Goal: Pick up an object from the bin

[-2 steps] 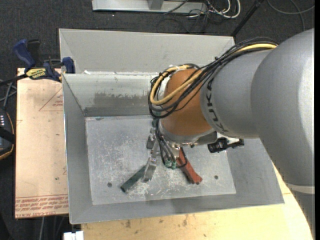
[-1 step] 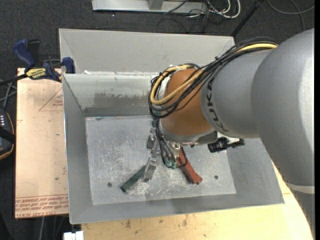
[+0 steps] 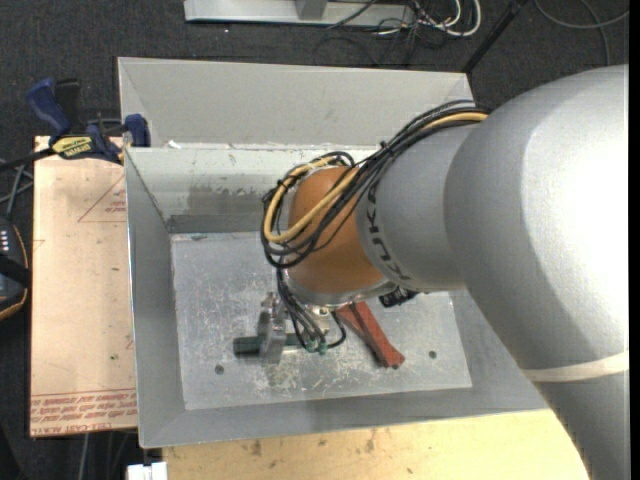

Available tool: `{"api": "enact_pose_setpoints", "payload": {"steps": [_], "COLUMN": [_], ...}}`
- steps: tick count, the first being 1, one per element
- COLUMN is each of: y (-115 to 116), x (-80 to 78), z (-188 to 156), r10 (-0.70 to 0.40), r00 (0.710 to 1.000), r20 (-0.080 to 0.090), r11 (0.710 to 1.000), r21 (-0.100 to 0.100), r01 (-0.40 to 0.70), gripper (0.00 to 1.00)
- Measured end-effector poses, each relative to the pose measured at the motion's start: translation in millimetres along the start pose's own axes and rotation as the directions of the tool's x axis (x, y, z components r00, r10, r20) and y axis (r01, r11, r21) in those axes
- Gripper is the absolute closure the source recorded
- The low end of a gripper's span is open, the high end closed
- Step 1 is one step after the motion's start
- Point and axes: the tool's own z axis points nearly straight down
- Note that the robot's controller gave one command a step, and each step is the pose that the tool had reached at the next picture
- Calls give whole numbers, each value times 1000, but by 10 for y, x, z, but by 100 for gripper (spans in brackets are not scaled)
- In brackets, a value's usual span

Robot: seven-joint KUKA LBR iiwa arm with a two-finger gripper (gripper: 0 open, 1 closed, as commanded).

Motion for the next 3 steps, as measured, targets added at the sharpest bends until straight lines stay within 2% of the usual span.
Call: {"api": "enact_pose_setpoints", "payload": {"steps": [1, 2, 3], "y": [-19, -8, -18], "x": [1, -5, 1], "z": [17, -9, 18], "r10": [0, 0, 0], "r00": [1000, 1000, 1000], "r20": [1, 0, 1], "r11": [1000, 1000, 1000], "r21": [3, 2, 3], "r01": [0, 0, 0], "gripper": [0, 100, 0]}}
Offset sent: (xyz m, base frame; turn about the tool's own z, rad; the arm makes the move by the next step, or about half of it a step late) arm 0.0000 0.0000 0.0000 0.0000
